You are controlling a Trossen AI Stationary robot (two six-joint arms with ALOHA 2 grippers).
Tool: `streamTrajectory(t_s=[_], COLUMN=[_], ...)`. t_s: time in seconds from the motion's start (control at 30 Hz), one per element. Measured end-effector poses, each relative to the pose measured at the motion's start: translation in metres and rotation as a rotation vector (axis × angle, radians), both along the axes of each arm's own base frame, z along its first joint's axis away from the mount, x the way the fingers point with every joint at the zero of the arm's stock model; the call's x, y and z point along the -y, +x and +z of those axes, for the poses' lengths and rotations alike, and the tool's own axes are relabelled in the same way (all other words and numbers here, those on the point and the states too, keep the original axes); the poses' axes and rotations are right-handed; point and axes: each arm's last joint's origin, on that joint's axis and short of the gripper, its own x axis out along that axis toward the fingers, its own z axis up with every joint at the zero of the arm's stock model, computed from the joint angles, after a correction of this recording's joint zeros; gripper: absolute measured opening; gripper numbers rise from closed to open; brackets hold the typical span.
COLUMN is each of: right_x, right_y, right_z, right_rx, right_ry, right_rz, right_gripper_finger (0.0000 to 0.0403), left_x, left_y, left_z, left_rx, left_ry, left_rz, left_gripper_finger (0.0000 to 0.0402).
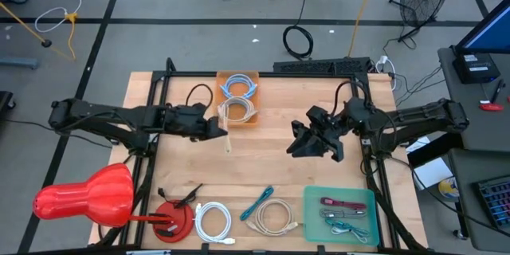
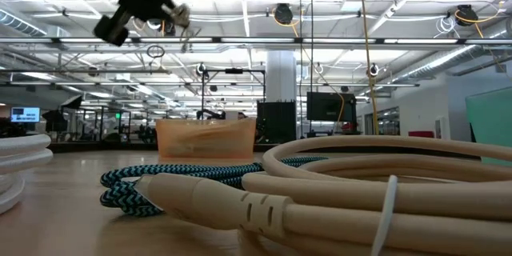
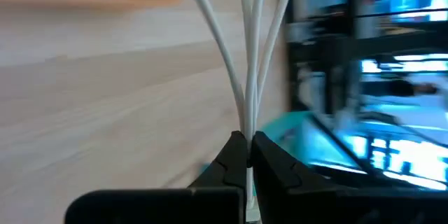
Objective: Pick & Place USB Port
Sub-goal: Put the top brown usb cable into the blue bin
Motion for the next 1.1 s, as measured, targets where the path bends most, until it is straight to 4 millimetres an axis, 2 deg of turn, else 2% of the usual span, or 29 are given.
streamTrajectory(t_s=[0.2,0.47,0.67,0.83,1.1], right_x=[0.003,0.009,0.02,0.031,0.035], right_y=[0.001,0.005,0.006,0.008,0.017], right_z=[-0.002,-0.015,-0.01,-0.005,-0.013], right_rx=[-0.04,-0.179,-0.118,-0.05,-0.069], right_ry=[0.021,0.045,0.057,0.059,0.066], right_rz=[-0.009,-0.144,-0.26,-0.322,-0.278], right_gripper_finger=[0.0086,0.0086,0.0086,0.0086,0.0087], left_x=[0.002,0.009,0.017,0.028,0.04], left_y=[0.007,0.013,0.013,0.021,0.048], left_z=[0.014,0.038,0.05,0.05,0.041], left_rx=[0.16,0.405,0.525,0.588,0.703], left_ry=[0.067,0.175,0.208,0.209,0.186], left_rz=[-0.03,-0.076,-0.101,-0.115,-0.138], left_gripper_finger=[0.0005,0.0004,0.0003,0.0003,0.0003])
